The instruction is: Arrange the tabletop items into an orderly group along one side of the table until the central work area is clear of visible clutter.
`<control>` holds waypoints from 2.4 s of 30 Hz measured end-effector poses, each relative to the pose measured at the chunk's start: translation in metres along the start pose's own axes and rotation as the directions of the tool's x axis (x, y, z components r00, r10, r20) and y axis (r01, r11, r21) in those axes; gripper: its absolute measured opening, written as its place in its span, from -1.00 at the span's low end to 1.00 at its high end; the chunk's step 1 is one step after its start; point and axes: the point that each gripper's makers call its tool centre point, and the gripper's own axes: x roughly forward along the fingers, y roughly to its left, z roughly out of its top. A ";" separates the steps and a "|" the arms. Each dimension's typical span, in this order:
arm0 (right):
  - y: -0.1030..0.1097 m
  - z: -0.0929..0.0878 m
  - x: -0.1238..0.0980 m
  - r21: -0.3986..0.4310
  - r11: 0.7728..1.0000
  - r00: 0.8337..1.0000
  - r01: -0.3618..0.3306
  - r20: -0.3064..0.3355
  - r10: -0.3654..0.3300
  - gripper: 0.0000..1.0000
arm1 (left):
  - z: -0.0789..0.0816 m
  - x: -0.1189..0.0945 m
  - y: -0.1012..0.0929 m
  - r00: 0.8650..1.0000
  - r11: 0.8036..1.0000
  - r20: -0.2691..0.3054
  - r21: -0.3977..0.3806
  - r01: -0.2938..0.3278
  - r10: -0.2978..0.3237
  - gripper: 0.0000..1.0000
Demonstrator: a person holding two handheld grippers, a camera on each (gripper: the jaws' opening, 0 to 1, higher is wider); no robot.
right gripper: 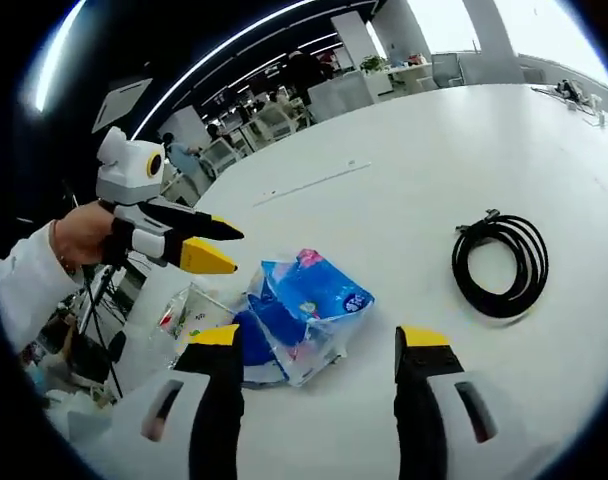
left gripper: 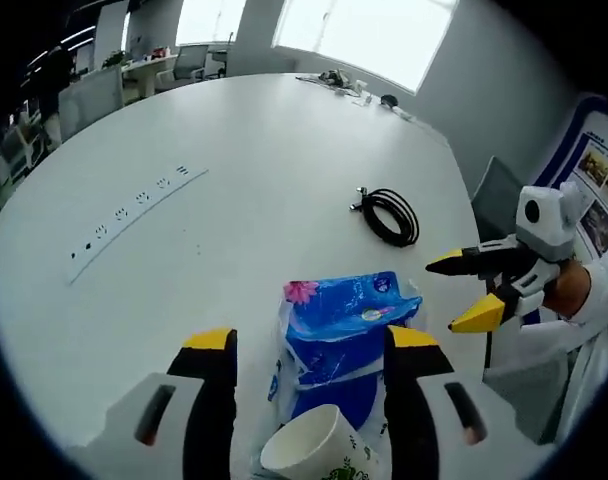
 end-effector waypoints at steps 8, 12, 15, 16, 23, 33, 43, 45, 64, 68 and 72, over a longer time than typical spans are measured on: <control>-0.003 -0.006 0.013 0.001 1.000 1.000 0.018 -0.023 -0.018 0.05 | -0.007 0.012 0.007 0.999 1.000 -0.036 0.003 -0.004 0.004 0.07; -0.004 -0.011 0.016 0.004 1.000 0.999 0.024 -0.034 -0.024 -0.04 | -0.011 0.018 0.010 0.998 1.000 -0.055 0.004 -0.006 0.007 0.00; -0.004 -0.018 0.018 0.010 0.999 0.998 0.032 -0.053 -0.032 -0.07 | -0.014 0.025 0.010 0.998 1.000 -0.066 0.004 0.003 -0.003 -0.06; -0.005 -0.020 0.020 0.011 0.999 0.998 0.035 -0.055 -0.034 -0.08 | -0.014 0.026 0.010 0.998 1.000 -0.069 0.005 0.005 -0.005 -0.08; -0.010 -0.023 0.026 0.016 0.999 0.997 0.047 -0.062 -0.046 -0.21 | -0.019 0.032 0.011 0.997 1.000 -0.078 0.001 0.019 -0.018 -0.20; -0.009 -0.025 0.029 0.033 0.998 0.997 0.044 -0.071 -0.042 -0.46 | -0.022 0.036 0.008 0.996 0.999 -0.077 -0.017 0.047 -0.049 -0.40; -0.007 -0.025 0.026 0.028 0.999 0.997 0.042 -0.067 -0.040 -0.63 | -0.023 0.036 0.005 0.995 0.998 -0.073 -0.031 0.060 -0.062 -0.64; -0.007 -0.025 0.026 0.027 0.999 0.997 0.042 -0.067 -0.040 -0.64 | -0.023 0.036 0.005 0.996 0.998 -0.068 -0.034 0.057 -0.059 -0.67; -0.009 -0.016 0.022 0.048 0.998 0.999 0.030 -0.024 -0.029 -0.95 | -0.014 0.028 0.001 0.998 0.997 -0.027 -0.045 0.059 -0.061 -1.00; -0.008 -0.013 0.020 0.049 0.998 0.999 0.029 -0.019 -0.028 -0.96 | -0.010 0.026 0.001 0.998 0.997 -0.016 -0.046 0.059 -0.059 -1.00; -0.008 -0.010 0.018 0.053 0.998 1.000 0.027 -0.010 -0.026 -0.97 | -0.006 0.023 -0.001 0.998 0.997 -0.006 -0.046 0.059 -0.059 -1.00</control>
